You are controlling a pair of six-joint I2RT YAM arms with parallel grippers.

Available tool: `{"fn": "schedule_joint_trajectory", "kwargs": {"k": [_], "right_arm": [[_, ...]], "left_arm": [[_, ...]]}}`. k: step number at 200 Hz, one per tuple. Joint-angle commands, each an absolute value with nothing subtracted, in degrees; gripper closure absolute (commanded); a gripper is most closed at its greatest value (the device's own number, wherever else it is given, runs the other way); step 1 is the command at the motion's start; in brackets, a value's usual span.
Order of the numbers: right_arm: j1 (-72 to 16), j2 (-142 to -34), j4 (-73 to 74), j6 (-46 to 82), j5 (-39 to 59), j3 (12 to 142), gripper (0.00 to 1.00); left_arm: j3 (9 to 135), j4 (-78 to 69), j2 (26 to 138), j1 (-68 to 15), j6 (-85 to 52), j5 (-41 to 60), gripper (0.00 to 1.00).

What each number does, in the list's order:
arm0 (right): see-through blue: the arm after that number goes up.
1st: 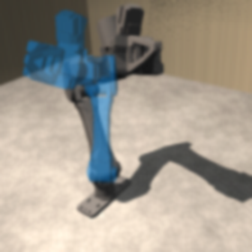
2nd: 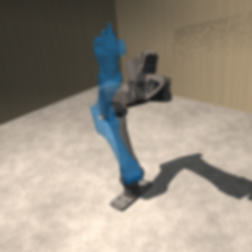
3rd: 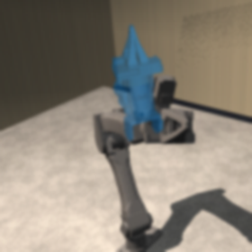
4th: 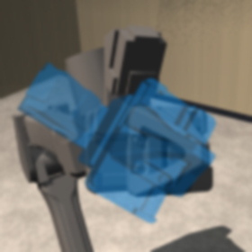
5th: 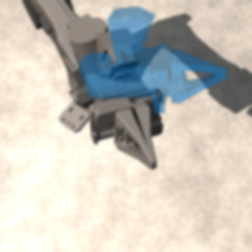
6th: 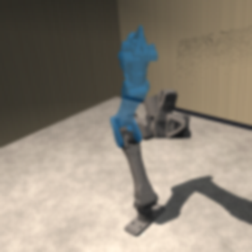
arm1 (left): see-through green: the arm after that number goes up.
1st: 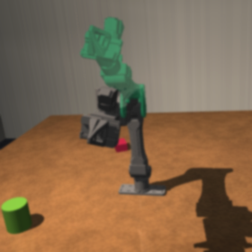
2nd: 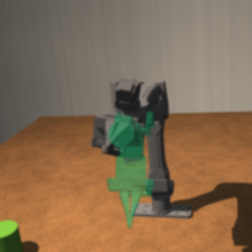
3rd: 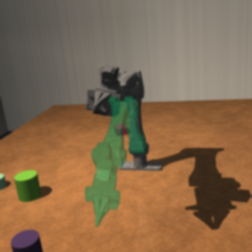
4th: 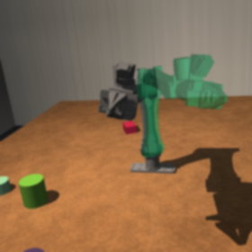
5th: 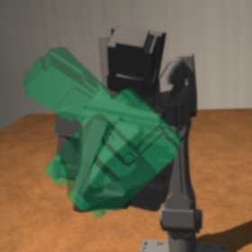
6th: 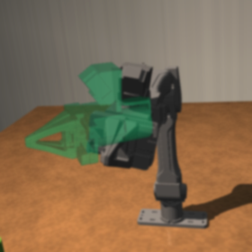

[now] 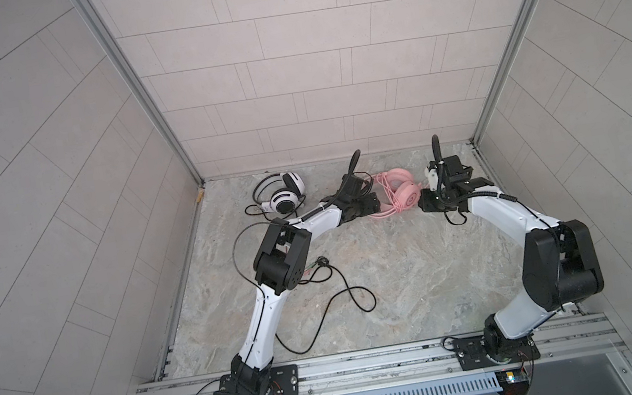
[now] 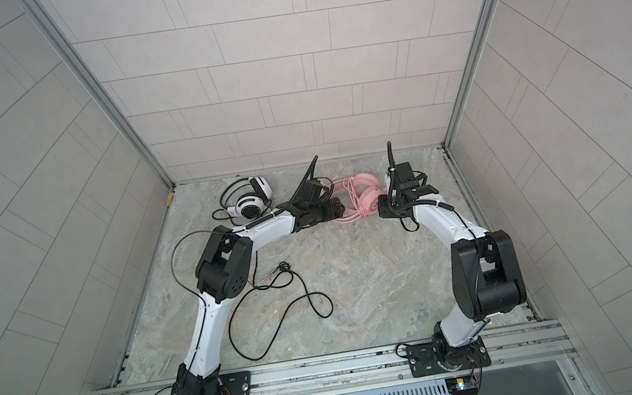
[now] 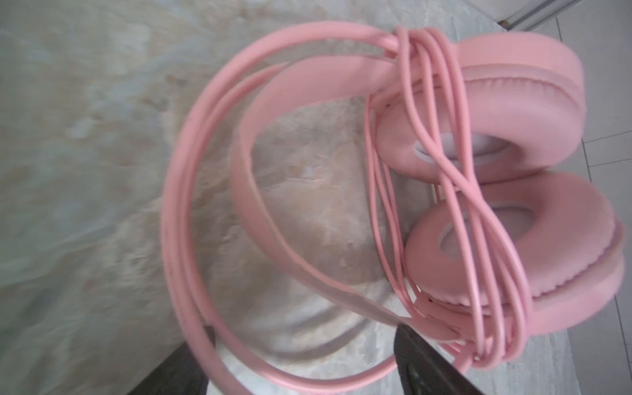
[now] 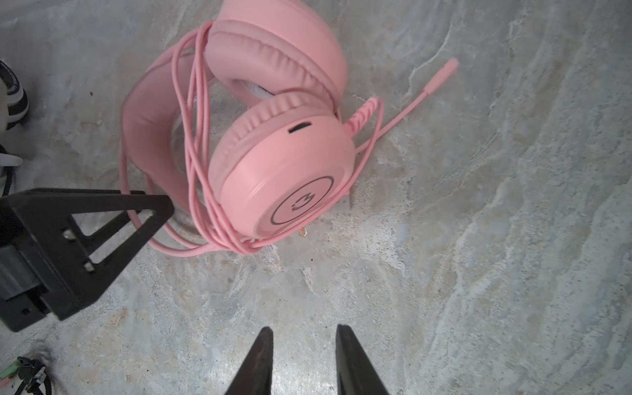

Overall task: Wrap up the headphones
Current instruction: 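Open both grippers and lift them away from the pink headset, then grasp the white headset band with the left gripper while the right gripper hovers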

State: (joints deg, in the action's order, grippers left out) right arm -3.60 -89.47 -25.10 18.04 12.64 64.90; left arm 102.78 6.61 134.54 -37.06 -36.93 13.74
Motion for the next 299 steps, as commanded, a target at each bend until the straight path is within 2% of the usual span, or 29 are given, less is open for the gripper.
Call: {"fn": "schedule_joint_trajectory", "kwargs": {"k": [1, 43, 87, 120, 151, 167, 201, 241, 299], "right_arm": [[-3.01, -87.20, -25.49, 18.55, 12.95, 63.79, 0.68], [-2.94, -85.67, -25.77, 18.00, 14.78, 62.67, 0.67], [-4.64, -85.78, -23.46, 18.69, 17.87, 62.22, 0.68], [-8.96, -87.18, -22.51, 17.69, 16.17, 62.91, 0.67], [-14.17, -86.84, -19.97, 17.06, 13.38, 62.15, 0.67], [-17.24, -86.15, -17.56, 16.79, 10.75, 61.03, 0.67], [-24.15, -82.37, -8.83, 15.51, 1.83, 53.72, 0.67], [-29.07, -80.04, -2.14, 15.02, -3.19, 47.59, 0.67], [-32.83, -80.67, 3.55, 13.14, -9.24, 44.35, 0.67]], "left_arm": [[108.63, 9.37, 136.72, -39.46, -37.71, 14.82, 0.12], [107.44, 13.90, 132.66, -39.24, -33.95, 12.25, 0.02], [95.82, 15.86, 116.55, -35.99, -27.29, 6.65, 0.00], [87.13, 18.38, 104.96, -28.40, -25.75, 6.36, 0.00], [82.77, 24.33, 97.92, -18.96, -25.00, 1.74, 0.00], [79.53, 22.65, 95.37, -13.09, -27.22, 4.26, 0.00], [72.58, 16.79, 95.00, -2.51, -38.02, 8.49, 0.00], [71.79, 17.03, 96.44, 1.19, -41.22, 7.27, 0.00], [85.81, 23.36, 109.21, 2.60, -46.60, 5.39, 0.01]]}}
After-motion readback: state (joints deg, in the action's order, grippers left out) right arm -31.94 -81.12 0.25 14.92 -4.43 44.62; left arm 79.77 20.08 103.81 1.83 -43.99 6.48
